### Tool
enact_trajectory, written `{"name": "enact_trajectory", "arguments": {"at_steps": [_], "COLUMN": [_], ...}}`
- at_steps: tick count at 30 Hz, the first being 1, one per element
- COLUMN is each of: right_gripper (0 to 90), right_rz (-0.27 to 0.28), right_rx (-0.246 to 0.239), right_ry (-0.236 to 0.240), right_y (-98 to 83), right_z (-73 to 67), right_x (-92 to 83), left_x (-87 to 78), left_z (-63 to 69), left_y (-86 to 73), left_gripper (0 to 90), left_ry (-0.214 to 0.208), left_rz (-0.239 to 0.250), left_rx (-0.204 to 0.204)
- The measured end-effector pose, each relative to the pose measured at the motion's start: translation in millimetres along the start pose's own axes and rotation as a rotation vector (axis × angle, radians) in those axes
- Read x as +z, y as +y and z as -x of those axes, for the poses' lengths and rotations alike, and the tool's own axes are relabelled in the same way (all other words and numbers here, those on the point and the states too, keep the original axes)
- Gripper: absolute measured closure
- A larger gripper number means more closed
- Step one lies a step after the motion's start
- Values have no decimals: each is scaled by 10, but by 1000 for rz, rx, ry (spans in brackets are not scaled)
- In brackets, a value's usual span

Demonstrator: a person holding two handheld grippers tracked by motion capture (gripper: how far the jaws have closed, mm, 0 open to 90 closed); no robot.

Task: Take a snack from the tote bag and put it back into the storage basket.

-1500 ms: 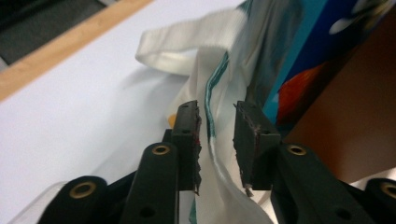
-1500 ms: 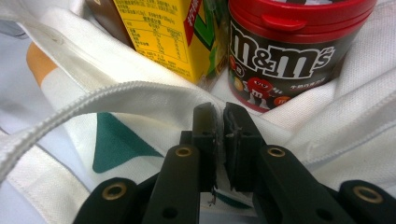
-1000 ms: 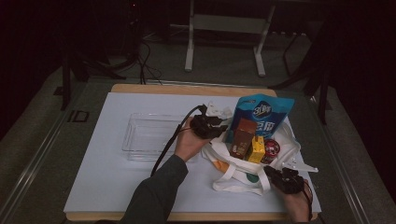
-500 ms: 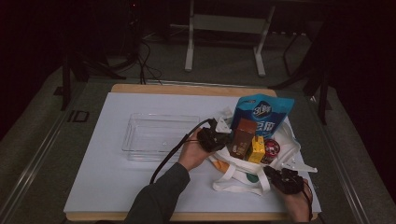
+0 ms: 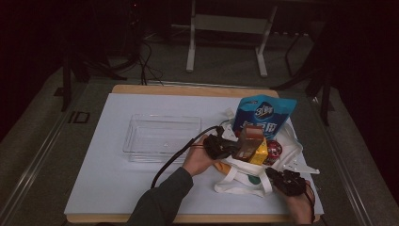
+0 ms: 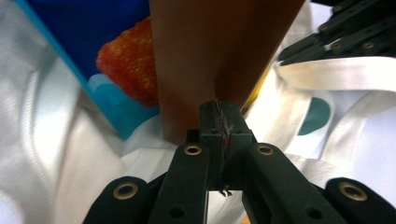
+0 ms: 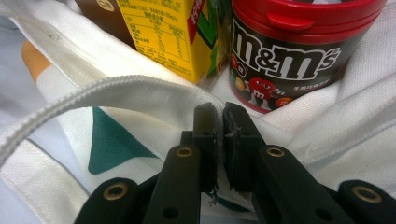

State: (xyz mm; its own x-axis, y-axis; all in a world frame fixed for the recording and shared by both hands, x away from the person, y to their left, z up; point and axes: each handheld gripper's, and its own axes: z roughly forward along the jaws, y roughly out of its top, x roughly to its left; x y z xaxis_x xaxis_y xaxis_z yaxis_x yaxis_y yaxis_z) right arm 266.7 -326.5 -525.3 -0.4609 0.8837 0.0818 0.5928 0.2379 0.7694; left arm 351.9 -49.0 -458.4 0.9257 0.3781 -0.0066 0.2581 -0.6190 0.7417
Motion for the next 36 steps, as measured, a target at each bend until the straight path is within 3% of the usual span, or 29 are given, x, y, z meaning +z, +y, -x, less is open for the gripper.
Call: {"name": "enact_trajectory", "arguments": {"at_steps": [1, 2, 6, 9, 16, 27, 33, 36], "right_gripper": [839, 838, 838, 838, 838, 837, 836, 836], "right_rz": [1, 2, 2, 4, 8, 21, 22, 23], "right_rx": [1, 1, 4, 7, 11, 26, 29, 29], "right_ry": [1, 2, 4, 7, 11, 32, 38, 39], "right_y": [-1, -3, -3, -7, -11, -29, -32, -32], "right_z": [0, 1, 5, 9, 16, 46, 54, 56], "right_x": [-1, -1, -1, -1, 0, 1, -1, -1], "left_x": [-12, -21, -89, -150, -302, -369, -342, -316], "left_z": [-40, -60, -104, -111, -140, -235, -247, -286], "left_y": [-8, -13, -11, 15, 75, 207, 283, 302], "left_gripper": [886, 799, 679, 638, 469, 290, 221, 211], "left_ry": [-5, -15, -26, -31, -64, -136, -134, -145], "left_rz": [-1, 4, 29, 45, 137, 203, 219, 232], "left_rx": [-5, -15, -22, -25, -19, -13, 4, -10]}}
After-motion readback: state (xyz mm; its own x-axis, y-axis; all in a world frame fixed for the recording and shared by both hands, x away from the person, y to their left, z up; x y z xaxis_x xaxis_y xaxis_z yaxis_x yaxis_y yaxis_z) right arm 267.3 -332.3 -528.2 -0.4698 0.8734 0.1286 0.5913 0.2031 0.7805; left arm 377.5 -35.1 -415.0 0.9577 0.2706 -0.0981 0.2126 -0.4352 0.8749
